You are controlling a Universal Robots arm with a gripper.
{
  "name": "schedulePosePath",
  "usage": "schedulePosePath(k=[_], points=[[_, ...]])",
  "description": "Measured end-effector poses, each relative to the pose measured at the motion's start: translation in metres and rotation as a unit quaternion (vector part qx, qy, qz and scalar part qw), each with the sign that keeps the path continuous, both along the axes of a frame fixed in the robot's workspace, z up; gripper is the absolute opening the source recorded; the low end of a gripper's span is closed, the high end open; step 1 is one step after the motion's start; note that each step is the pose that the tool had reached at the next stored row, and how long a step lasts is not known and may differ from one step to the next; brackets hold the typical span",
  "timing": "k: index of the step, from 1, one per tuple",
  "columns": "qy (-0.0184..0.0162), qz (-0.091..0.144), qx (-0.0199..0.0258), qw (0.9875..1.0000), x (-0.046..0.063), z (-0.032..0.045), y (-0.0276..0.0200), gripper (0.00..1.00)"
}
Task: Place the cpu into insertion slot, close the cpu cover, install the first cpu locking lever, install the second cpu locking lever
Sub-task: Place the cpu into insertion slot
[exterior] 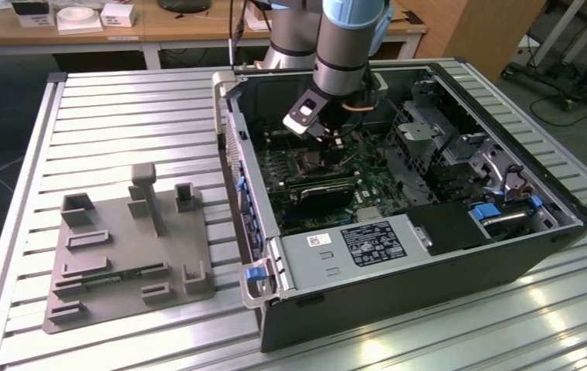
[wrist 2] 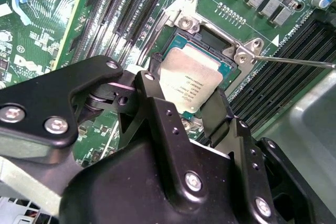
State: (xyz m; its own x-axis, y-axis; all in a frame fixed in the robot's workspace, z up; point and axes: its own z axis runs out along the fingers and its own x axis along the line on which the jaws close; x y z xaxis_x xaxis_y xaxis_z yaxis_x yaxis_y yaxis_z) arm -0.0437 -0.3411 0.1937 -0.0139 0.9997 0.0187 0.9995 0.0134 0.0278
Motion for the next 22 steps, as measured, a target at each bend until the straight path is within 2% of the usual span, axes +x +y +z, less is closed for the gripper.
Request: schedulePosePath(k=[18, 21, 22], points=[[0.0001, 0.000, 0.0000, 1.0000, 0.0000, -0.0008, 0.0000, 0.55], [0.0000, 0.000, 0.0000, 1.0000, 0.0000, -0.0008, 0.0000, 0.56], [0.0000, 0.000, 0.0000, 1.0000, 0.0000, -0.0008, 0.0000, 0.62]])
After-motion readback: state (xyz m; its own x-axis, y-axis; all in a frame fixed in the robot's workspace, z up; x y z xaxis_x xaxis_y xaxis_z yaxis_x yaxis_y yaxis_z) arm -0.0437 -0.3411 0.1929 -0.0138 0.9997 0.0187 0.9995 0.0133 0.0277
